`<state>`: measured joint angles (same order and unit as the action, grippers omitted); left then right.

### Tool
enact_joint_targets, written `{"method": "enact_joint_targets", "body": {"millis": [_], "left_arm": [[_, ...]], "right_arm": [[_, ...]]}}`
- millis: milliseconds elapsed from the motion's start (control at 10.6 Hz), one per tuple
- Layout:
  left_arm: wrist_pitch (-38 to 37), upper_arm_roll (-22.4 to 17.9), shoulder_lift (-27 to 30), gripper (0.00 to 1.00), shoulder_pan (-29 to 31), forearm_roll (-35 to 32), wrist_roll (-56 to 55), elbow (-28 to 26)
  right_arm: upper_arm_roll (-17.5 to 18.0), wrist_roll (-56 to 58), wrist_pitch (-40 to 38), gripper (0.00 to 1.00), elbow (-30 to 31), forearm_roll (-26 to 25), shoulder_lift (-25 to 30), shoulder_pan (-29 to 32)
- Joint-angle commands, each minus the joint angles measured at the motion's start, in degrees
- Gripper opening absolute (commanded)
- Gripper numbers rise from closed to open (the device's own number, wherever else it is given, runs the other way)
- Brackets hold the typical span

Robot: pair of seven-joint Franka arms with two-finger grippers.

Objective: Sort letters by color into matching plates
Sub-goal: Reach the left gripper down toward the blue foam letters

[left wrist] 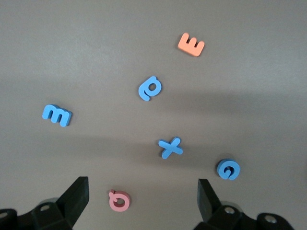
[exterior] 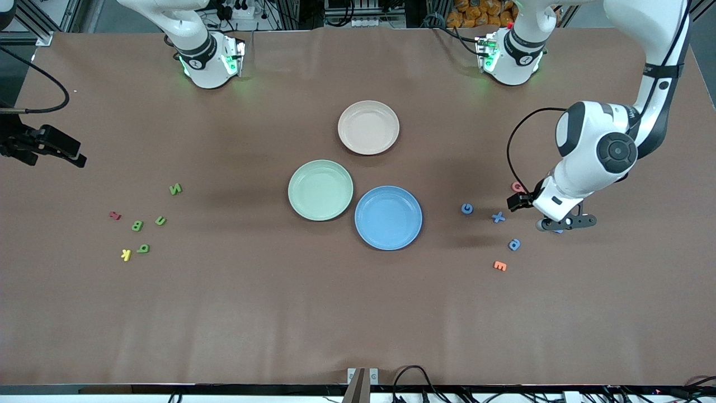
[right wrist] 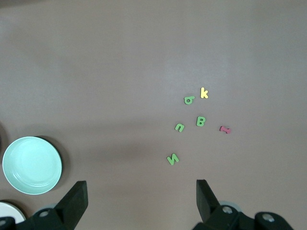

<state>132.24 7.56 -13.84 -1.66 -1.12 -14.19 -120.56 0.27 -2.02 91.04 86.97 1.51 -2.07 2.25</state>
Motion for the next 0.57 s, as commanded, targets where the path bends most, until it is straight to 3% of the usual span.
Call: {"method": "enact_joint_targets", "body": {"millis": [0, 472], "left_arm": [[1.3, 0.0, -1.8, 1.0, 0.1, 0.4, -3.5, -0.4], [10.3, -0.1, -9.3, 1.0, -1.0, 0.2, -8.2, -0.6]], "right_arm": [[-0.1, -0.3, 0.2, 1.0, 0.6, -0.7, 0.5, -0.3], [-0.1, -0.4, 0.3, 1.0, 0.6, -0.7, 0.5, -0.4]]}}
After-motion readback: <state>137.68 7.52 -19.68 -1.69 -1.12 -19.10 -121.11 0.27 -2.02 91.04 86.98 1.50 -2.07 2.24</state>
